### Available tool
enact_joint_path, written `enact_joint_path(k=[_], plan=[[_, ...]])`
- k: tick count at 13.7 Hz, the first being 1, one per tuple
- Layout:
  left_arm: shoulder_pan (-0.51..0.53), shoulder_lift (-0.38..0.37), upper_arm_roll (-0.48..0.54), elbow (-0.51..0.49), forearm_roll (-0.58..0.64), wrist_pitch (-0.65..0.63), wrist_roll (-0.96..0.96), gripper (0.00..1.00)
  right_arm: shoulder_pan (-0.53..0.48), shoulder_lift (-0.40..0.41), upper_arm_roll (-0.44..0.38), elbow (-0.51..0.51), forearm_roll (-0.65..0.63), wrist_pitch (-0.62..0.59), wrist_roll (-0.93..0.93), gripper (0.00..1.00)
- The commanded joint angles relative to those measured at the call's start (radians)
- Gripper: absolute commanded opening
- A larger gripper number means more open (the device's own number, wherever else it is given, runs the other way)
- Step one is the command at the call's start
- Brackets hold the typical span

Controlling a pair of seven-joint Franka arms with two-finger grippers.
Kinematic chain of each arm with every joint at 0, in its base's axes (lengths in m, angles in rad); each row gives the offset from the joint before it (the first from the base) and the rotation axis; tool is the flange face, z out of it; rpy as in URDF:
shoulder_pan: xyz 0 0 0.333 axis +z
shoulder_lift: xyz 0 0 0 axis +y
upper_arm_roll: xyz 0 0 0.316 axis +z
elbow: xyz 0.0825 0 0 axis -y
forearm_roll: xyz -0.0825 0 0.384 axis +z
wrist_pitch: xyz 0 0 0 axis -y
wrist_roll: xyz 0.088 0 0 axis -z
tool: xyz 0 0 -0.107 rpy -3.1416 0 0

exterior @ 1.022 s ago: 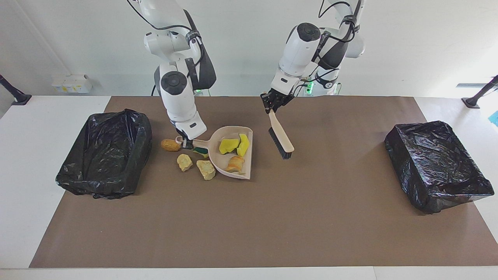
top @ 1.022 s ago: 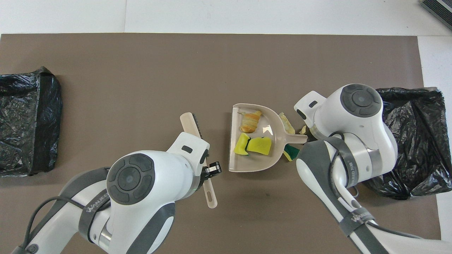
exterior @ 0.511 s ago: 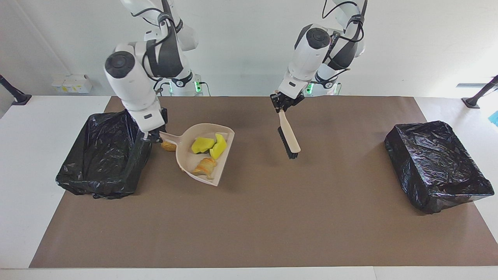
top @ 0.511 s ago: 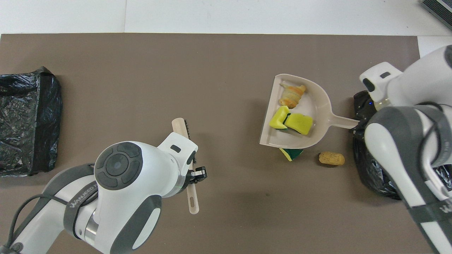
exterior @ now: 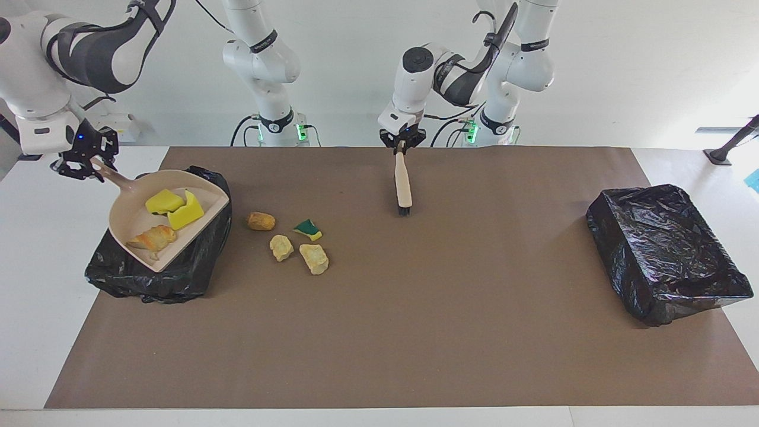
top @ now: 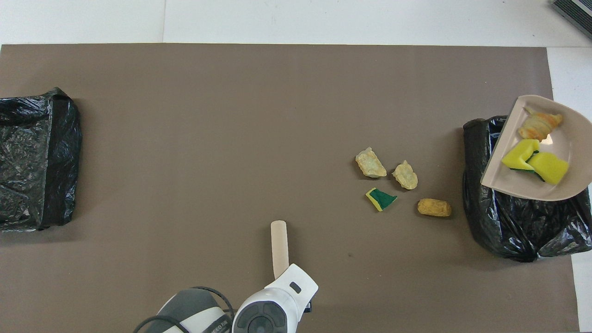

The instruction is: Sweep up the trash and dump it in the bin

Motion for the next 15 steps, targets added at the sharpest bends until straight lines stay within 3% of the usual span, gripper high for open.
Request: enact_joint_path(k=[1, 2, 3, 4, 5, 6, 9, 12, 15], plan=[[-0.034, -0.045, 0.013, -0.075, 0.02, 0.073, -0.045, 0.0, -0.049, -0.002, 0.015, 0.003, -0.114, 0.054, -0.009, 0.0], [-0.034, -0.045, 0.013, -0.075, 0.02, 0.073, -0.045, 0.0, -0.066, -0.002, 0.015, 0.002, -0.15, 0.065, -0.009, 0.0], [-0.032, -0.045, 0.013, -0.075, 0.02, 0.071, -0.044, 0.2, -0.089, 0.002, 0.015, 0.002, -0.184, 0.085, -0.008, 0.0], [-0.02, -0.041, 0.015, -0.074, 0.02, 0.073, -0.044, 0.61, -0.107, 0.004, 0.015, -0.009, -0.215, 0.122, -0.008, 0.0], [0.0, -0.03, 0.016, -0.068, 0.02, 0.073, -0.044, 0.91, -0.112, 0.008, 0.015, -0.018, -0.25, 0.137, -0.005, 0.0], [0.035, -0.015, 0.015, -0.05, 0.02, 0.07, -0.044, 1.0, -0.114, 0.019, 0.015, -0.02, -0.288, 0.148, 0.018, 0.0], [0.136, -0.004, 0.016, 0.01, 0.023, 0.041, -0.022, 1.0, -0.098, 0.027, 0.017, -0.042, -0.408, 0.147, 0.119, 0.0], [0.277, 0.001, 0.015, 0.099, 0.043, -0.051, 0.129, 1.0, -0.097, 0.016, 0.022, -0.059, -0.513, 0.124, 0.098, 0.0], [0.412, 0.056, 0.016, 0.196, 0.072, -0.123, 0.302, 1.0, -0.071, 0.016, 0.032, -0.058, -0.563, 0.091, 0.098, 0.0]])
